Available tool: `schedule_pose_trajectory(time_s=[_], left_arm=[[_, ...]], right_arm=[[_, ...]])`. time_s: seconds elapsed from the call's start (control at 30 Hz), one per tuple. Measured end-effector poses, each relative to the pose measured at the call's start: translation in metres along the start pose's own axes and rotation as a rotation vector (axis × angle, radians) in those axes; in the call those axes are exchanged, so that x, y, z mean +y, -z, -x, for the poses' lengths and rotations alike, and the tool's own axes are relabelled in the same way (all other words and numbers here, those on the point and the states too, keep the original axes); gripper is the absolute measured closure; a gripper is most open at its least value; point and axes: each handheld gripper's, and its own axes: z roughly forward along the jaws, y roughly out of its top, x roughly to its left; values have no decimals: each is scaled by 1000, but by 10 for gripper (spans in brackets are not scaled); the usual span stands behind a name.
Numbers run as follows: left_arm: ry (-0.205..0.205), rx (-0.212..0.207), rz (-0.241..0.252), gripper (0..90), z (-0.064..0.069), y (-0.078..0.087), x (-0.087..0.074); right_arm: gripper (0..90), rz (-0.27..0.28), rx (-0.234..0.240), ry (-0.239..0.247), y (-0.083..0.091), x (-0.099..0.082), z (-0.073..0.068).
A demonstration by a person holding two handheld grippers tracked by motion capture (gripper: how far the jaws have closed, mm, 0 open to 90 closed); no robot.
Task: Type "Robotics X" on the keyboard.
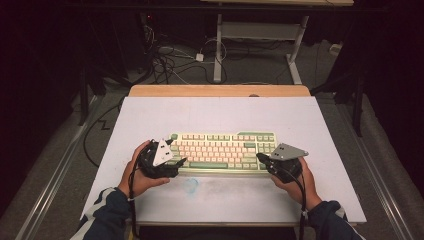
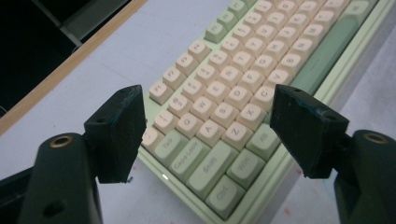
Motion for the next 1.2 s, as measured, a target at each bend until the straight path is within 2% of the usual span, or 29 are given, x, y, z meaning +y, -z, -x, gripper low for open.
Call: schedule_pose_trajectory(time_s=[0.07, 0.17, 0.23, 0.4, 0.6, 0.8, 0.9, 0.97, 1.03, 1.1, 1.2], left_arm=[[2, 1, -7, 262, -2, 5, -4], [32, 9, -3, 265, -4, 10, -10], [25, 36, -16, 265, -6, 13, -15], [50, 60, -41, 245, -12, 20, -25], [21, 81, -79, 223, -15, 32, -37], [31, 93, -88, 219, -18, 41, -40], [39, 98, -92, 219, -19, 43, -41], [18, 104, -100, 219, -19, 43, -42], [30, 100, -92, 219, -18, 43, -42], [19, 101, -101, 218, -19, 43, -42], [25, 103, -99, 219, -20, 42, -42]], right_arm=[[900, 1, 1, 5, 0, 1, 0], [900, 2, 4, 9, -2, 3, -1], [900, 1, 5, 12, -4, 5, -2], [900, -2, 16, 10, -10, 11, -2], [900, -12, 18, 14, -16, 14, 0], [900, -11, 26, 21, -25, 24, 0], [900, -13, 30, 20, -29, 28, 0], [900, -13, 34, 22, -32, 31, 0], [900, -13, 36, 25, -35, 34, -1], [900, -13, 43, 26, -38, 37, -3], [900, -17, 53, 33, -44, 42, -5]])
